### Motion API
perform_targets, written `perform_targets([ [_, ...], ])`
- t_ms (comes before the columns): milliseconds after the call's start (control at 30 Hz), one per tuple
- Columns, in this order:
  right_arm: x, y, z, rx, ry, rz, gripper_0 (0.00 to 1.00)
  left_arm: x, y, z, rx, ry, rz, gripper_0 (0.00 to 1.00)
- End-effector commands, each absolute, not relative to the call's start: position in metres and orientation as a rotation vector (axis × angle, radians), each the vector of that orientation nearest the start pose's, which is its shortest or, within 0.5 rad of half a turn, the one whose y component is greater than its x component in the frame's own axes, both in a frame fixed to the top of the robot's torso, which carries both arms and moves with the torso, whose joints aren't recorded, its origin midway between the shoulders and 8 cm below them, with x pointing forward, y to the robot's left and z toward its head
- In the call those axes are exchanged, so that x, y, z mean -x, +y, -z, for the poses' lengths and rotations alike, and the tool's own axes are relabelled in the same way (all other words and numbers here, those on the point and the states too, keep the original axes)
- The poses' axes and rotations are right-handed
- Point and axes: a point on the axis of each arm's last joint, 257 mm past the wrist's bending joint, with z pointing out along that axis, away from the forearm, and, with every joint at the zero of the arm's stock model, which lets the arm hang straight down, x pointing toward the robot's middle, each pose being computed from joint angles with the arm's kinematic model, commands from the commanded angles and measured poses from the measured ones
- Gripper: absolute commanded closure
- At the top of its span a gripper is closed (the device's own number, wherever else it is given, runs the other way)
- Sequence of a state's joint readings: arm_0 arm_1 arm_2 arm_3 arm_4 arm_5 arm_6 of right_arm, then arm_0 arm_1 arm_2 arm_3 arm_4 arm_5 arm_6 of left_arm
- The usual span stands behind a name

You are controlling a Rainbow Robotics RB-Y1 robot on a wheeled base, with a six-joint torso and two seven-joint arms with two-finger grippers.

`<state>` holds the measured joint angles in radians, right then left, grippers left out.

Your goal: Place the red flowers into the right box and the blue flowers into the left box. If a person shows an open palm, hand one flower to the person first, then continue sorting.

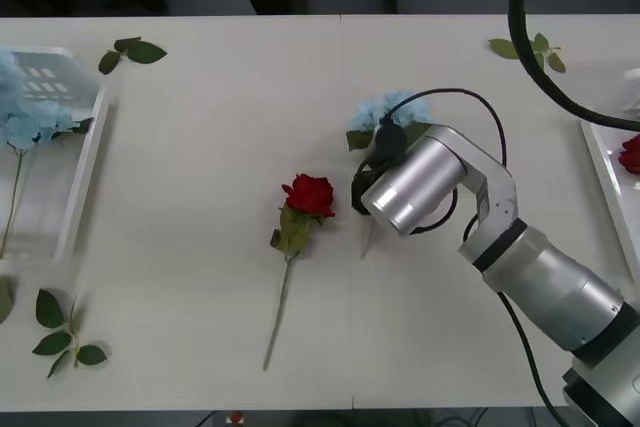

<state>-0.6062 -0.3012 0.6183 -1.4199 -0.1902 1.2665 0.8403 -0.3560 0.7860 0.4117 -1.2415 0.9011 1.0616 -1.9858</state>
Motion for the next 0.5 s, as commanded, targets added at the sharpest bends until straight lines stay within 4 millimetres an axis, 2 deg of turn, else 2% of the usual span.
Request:
perform_targets([
  [33,-0.533,-0.076,0.311,0.004,2.501,-0.065,0.99,-0.547,0.547,0.183,0.021,2.197,-0.054,1.0],
  [200,-0.535,-0.076,0.308,0.004,2.494,-0.067,1.0,-0.544,0.547,0.195,0.032,2.22,-0.043,1.0],
  [500,-0.543,-0.089,0.287,0.025,2.451,-0.066,1.0,-0.541,0.538,0.196,0.051,2.225,0.034,1.0],
])
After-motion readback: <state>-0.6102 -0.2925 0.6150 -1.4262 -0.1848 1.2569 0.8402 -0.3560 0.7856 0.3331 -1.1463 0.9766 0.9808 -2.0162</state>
